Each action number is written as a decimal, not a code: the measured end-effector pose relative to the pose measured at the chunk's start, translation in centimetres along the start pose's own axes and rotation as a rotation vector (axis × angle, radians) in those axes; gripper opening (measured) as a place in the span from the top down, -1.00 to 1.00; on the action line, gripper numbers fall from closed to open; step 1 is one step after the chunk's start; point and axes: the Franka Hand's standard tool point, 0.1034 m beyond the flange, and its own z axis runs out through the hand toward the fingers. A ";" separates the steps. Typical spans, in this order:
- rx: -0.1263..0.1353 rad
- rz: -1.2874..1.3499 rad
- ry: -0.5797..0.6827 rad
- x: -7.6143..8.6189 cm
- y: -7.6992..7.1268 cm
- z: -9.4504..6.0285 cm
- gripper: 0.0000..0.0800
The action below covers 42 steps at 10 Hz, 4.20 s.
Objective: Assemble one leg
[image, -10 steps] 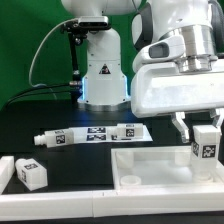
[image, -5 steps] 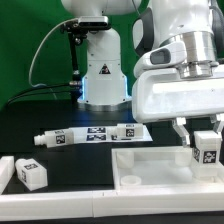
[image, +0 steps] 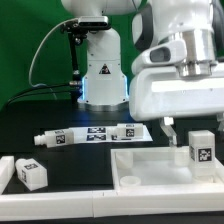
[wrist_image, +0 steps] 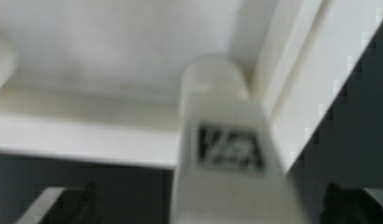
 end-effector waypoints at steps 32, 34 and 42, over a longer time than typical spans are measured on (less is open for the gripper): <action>0.002 1.024 -0.333 -0.6 -2.5 1.8 -0.61; 0.017 0.917 -0.328 -0.6 -2.2 2.0 -0.62; 0.063 0.235 -0.290 -0.1 -1.5 1.7 -0.34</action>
Offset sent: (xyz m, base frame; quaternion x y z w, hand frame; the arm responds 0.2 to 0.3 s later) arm 0.0077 0.0060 -0.0104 0.0254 -0.2289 0.0731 0.9704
